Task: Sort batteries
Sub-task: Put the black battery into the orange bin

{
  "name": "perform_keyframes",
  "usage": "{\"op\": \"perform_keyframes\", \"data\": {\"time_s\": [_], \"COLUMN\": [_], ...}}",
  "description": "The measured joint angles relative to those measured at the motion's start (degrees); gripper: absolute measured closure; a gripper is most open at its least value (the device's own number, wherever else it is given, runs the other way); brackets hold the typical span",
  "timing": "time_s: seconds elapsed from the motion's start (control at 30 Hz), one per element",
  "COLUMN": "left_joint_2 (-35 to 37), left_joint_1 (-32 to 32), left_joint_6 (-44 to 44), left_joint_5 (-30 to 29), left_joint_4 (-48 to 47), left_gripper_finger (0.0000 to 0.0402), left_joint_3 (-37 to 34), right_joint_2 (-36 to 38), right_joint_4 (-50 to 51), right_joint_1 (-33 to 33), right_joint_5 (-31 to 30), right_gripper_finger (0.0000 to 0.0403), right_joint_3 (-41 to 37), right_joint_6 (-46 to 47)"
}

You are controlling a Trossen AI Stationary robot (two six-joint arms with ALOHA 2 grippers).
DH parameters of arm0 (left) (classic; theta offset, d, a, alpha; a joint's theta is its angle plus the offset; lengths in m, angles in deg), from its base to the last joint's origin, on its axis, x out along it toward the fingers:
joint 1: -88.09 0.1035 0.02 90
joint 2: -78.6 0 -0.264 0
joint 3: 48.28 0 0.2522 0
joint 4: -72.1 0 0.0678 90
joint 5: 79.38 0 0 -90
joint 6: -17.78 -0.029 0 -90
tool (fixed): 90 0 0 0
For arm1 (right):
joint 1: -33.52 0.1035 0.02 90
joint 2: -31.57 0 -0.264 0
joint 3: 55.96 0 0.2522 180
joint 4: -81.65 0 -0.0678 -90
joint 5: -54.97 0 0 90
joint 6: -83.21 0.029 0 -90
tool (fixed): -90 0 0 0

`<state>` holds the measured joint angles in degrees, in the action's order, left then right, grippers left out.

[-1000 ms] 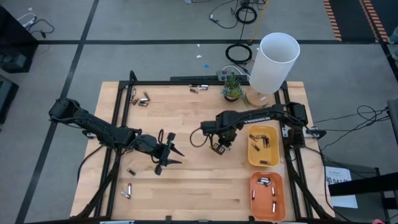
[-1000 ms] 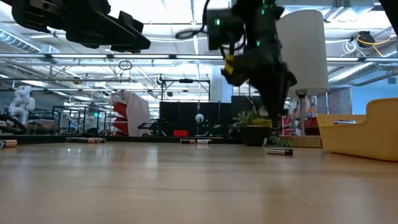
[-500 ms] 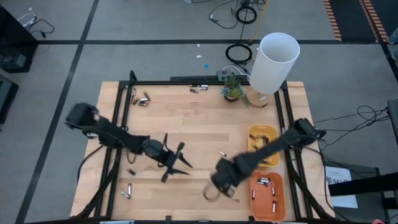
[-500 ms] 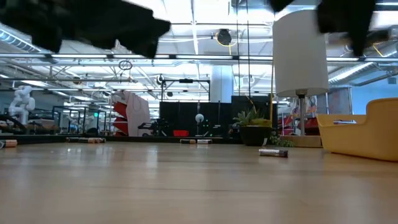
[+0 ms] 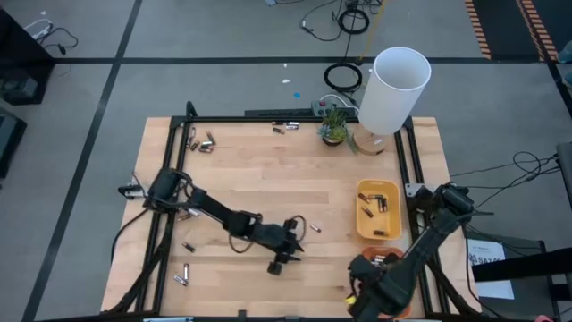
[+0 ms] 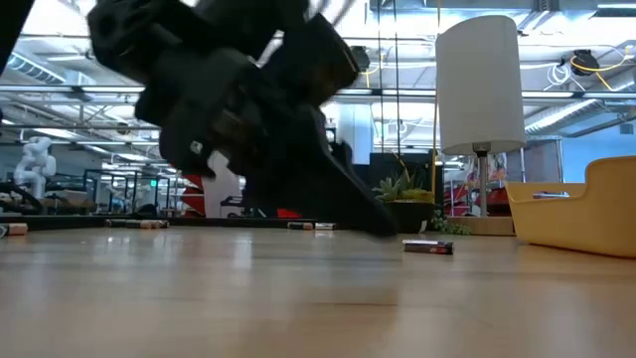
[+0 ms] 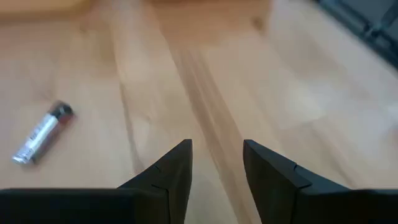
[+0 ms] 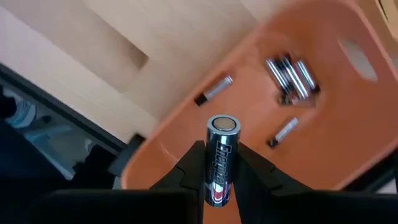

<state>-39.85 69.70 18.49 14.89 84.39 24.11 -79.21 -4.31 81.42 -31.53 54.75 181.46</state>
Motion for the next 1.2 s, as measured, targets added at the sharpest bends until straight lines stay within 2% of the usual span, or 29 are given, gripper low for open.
{"op": "perform_keyframes", "data": {"time_s": [0.13,0.27,0.57,0.73,0.93,1.0,1.07,1.2], "left_joint_2": [-3.12,-3.97,-3.92,-3.92,-3.92,-3.92,-3.48,1.62], "left_joint_1": [0.00,0.00,0.04,0.04,0.04,0.10,0.26,0.83], "left_joint_6": [1.63,1.56,1.58,1.60,1.60,1.53,0.29,-0.61], "left_joint_5": [0.18,0.81,1.29,1.34,1.76,2.39,2.63,1.60], "left_joint_4": [-5.50,-5.57,-5.61,-5.67,-5.82,-5.82,-6.38,-14.16], "left_gripper_finger": [0.0250,0.0250,0.0250,0.0250,0.0250,0.0250,0.0249,0.0249], "left_joint_3": [4.79,5.45,5.27,5.23,5.23,5.21,5.17,4.64], "right_joint_2": [0.00,0.00,0.00,0.00,-0.02,-0.02,0.00,0.00], "right_joint_4": [1.16,1.15,1.33,1.57,4.75,6.39,6.74,5.91], "right_joint_1": [2.68,5.01,7.45,7.21,5.41,4.73,3.92,2.32], "right_joint_5": [-0.04,-0.32,-0.54,-0.58,-1.51,-5.19,-11.46,-31.68], "right_gripper_finger": [0.0358,0.0352,0.0272,0.0233,0.0229,0.0233,0.0237,0.0241], "right_joint_3": [-0.08,-0.13,-0.15,-0.17,1.69,3.49,5.16,6.19], "right_joint_6": [7.63,13.92,19.21,17.43,11.98,10.10,8.01,3.48]}}
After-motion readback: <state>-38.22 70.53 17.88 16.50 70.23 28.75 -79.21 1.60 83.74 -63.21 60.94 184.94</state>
